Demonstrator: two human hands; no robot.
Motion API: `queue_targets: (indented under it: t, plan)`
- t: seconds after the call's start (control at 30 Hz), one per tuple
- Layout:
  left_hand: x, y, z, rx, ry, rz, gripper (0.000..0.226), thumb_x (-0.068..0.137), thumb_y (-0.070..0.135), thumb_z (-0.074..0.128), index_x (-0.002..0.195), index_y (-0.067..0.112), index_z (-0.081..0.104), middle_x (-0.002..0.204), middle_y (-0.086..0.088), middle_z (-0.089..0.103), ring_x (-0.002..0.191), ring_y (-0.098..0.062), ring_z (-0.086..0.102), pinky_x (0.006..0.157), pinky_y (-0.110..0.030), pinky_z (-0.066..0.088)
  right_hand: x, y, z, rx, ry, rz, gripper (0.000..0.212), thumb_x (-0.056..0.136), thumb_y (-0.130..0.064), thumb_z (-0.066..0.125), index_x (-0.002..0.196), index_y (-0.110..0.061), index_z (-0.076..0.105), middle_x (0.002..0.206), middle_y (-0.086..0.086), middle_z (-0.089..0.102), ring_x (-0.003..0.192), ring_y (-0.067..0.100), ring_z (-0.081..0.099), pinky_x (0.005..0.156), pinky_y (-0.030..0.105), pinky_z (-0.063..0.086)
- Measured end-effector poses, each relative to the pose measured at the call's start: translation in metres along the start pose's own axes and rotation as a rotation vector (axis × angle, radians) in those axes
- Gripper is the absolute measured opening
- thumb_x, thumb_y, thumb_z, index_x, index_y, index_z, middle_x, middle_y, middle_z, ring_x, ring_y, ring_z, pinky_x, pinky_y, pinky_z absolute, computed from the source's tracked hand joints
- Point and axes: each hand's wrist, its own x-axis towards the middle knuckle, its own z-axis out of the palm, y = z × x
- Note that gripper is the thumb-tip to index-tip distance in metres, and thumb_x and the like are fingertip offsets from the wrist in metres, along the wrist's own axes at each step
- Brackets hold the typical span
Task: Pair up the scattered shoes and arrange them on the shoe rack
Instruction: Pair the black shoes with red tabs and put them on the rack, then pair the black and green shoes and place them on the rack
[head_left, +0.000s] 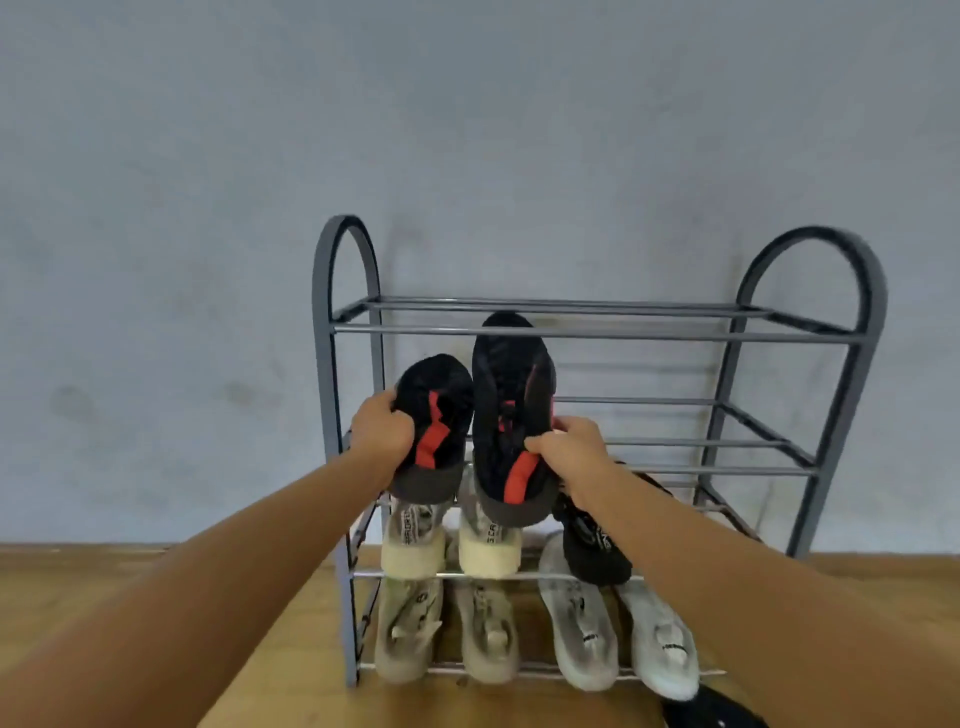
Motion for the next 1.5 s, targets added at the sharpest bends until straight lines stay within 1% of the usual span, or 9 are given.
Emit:
queue_targets:
  t: [0.2, 0.37, 0.5, 0.63, 0.73, 0.83, 1.0, 1.23, 1.5]
  plan:
    - [0.028, -0.015, 0.003, 0.136, -0.111, -0.089, 0.028, 0.094, 0.002, 0.039, 0.069, 0.008, 0.05, 0.068, -0.01, 0.05, 0.072, -0.028, 0.052, 0.053, -0.03, 0.043, 0.03, -0.004, -0.012, -0.16, 0.014, 0.0, 0.023, 0.077, -0.021, 0.071, 0.088, -0.007, 0.057, 0.088, 0.011, 0.06, 0.079, 0.023, 0.055, 0.059, 0.026, 0.043]
    - [0.005, -0.012, 0.006, 0.112, -0.15, -0.058, 0.023, 0.097, 0.012, 0.04, 0.114, 0.009, 0.055, 0.079, -0.009, 0.057, 0.066, -0.021, 0.054, 0.052, -0.021, 0.045, -0.003, 0.001, -0.03, -0.022, -0.103, -0.056, 0.033, 0.09, -0.028, 0.058, 0.115, -0.007, 0.06, 0.104, 0.006, 0.059, 0.072, 0.011, 0.053, 0.051, 0.012, 0.043]
    - [-0.053, -0.016, 0.008, 0.137, -0.093, 0.313, 0.042, 0.1, 0.023, 0.038, 0.141, 0.011, 0.038, 0.145, -0.011, 0.043, 0.126, -0.024, 0.045, 0.102, -0.029, 0.036, -0.043, 0.026, -0.069, -0.059, -0.013, -0.241, 0.034, 0.092, -0.025, 0.055, 0.124, -0.014, 0.06, 0.111, -0.002, 0.06, 0.087, 0.002, 0.053, 0.081, 0.017, 0.04]
    - [-0.152, -0.05, 0.024, 0.097, -0.269, 0.887, 0.04, 0.096, 0.016, 0.041, 0.135, 0.013, 0.043, 0.137, 0.004, 0.043, 0.131, -0.012, 0.04, 0.11, -0.029, 0.032, -0.082, 0.101, -0.121, -0.237, 0.006, -0.385, 0.022, 0.092, -0.013, 0.056, 0.112, -0.016, 0.064, 0.093, -0.009, 0.061, 0.083, -0.003, 0.054, 0.072, 0.003, 0.042]
    - [-0.21, -0.104, 0.057, 0.129, -0.71, 0.78, 0.04, 0.095, 0.024, 0.043, 0.135, 0.027, 0.042, 0.133, 0.011, 0.046, 0.127, 0.003, 0.04, 0.106, -0.012, 0.03, -0.099, 0.192, -0.154, -0.652, -0.053, -0.304, 0.027, 0.087, -0.014, 0.059, 0.114, -0.014, 0.062, 0.092, 0.0, 0.062, 0.082, 0.01, 0.056, 0.07, 0.016, 0.044]
    - [-0.24, -0.156, 0.085, 0.216, -0.922, 0.656, 0.045, 0.095, 0.02, 0.046, 0.134, 0.043, 0.039, 0.136, 0.023, 0.042, 0.128, 0.011, 0.034, 0.104, -0.003, 0.024, -0.097, 0.273, -0.173, -1.108, -0.111, -0.04, 0.05, 0.081, -0.031, 0.059, 0.129, -0.017, 0.05, 0.121, 0.008, 0.056, 0.114, 0.027, 0.053, 0.091, 0.039, 0.045]
    - [-0.26, -0.195, 0.102, 0.15, -0.926, 0.404, 0.042, 0.093, 0.013, 0.044, 0.128, 0.036, 0.048, 0.126, 0.023, 0.048, 0.121, 0.006, 0.042, 0.1, -0.01, 0.034, -0.077, 0.327, -0.162, -1.444, -0.252, 0.132, 0.081, 0.085, -0.025, 0.063, 0.149, -0.021, 0.013, 0.155, 0.011, 0.019, 0.143, 0.032, 0.016, 0.115, 0.043, 0.019]
    - [-0.266, -0.21, 0.091, 0.061, -0.887, 0.331, 0.038, 0.094, 0.01, 0.049, 0.111, 0.042, 0.061, 0.123, 0.022, 0.052, 0.118, -0.003, 0.052, 0.094, -0.02, 0.045, -0.025, 0.339, -0.137, -1.242, -0.234, 0.319, 0.104, 0.078, -0.029, 0.068, 0.15, -0.013, -0.005, 0.159, 0.013, 0.002, 0.147, 0.033, 0.003, 0.118, 0.046, 0.009]
    - [-0.272, -0.201, 0.062, 0.058, -0.928, 0.353, 0.036, 0.092, 0.005, 0.05, 0.103, 0.036, 0.065, 0.119, 0.027, 0.05, 0.119, -0.001, 0.051, 0.094, -0.012, 0.041, -0.02, 0.331, -0.147, -1.498, -0.272, 0.342, 0.111, 0.059, -0.05, 0.077, 0.144, -0.008, 0.02, 0.151, 0.018, 0.021, 0.136, 0.038, 0.025, 0.109, 0.051, 0.026]
